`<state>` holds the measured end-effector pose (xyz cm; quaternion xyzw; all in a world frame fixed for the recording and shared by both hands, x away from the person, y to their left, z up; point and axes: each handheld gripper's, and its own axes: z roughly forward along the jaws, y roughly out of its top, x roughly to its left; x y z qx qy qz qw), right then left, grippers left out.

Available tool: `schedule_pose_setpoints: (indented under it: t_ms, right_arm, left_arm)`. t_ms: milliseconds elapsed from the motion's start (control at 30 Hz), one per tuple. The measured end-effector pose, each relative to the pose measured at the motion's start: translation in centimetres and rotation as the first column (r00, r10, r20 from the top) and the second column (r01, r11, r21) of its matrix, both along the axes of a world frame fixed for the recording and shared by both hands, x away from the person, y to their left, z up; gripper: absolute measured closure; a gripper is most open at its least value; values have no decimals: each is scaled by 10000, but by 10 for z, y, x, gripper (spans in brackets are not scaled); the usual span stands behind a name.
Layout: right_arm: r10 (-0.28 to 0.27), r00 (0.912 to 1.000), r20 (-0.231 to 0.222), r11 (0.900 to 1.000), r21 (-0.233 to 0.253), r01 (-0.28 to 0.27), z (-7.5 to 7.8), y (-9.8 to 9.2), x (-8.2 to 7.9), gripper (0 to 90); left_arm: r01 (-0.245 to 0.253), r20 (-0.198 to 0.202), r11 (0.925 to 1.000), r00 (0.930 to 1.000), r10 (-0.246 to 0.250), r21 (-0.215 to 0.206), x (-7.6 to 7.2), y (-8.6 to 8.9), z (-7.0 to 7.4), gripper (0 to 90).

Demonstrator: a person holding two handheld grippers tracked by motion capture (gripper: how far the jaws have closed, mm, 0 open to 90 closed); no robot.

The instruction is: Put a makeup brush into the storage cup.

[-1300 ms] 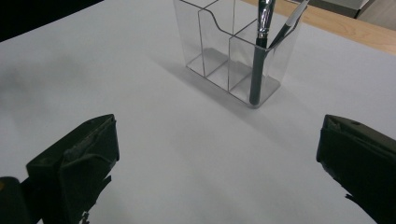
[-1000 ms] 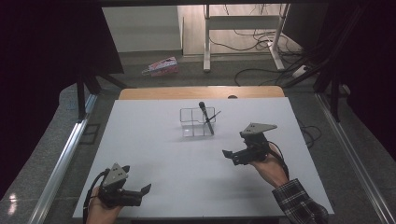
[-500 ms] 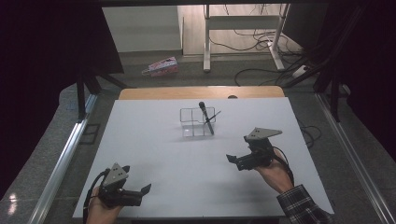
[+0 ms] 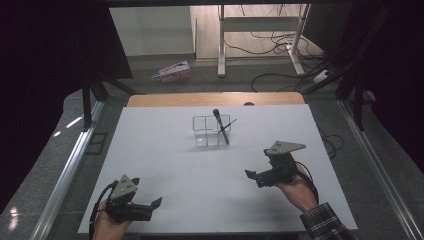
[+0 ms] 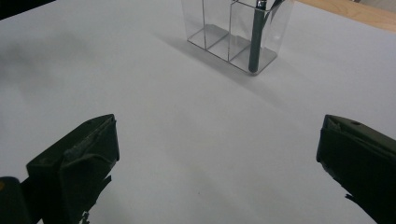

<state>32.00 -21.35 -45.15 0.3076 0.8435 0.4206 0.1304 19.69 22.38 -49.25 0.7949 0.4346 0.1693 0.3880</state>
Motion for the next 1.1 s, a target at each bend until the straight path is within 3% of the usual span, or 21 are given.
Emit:
schedule_pose_setpoints:
  t_ms: [1100]
  right_arm:
    - [-476,9989,-41,9989,0,476,-3,-32,-26,0]
  left_arm:
    - [108,-19,9998,9999,-109,-192,0,0,0,2]
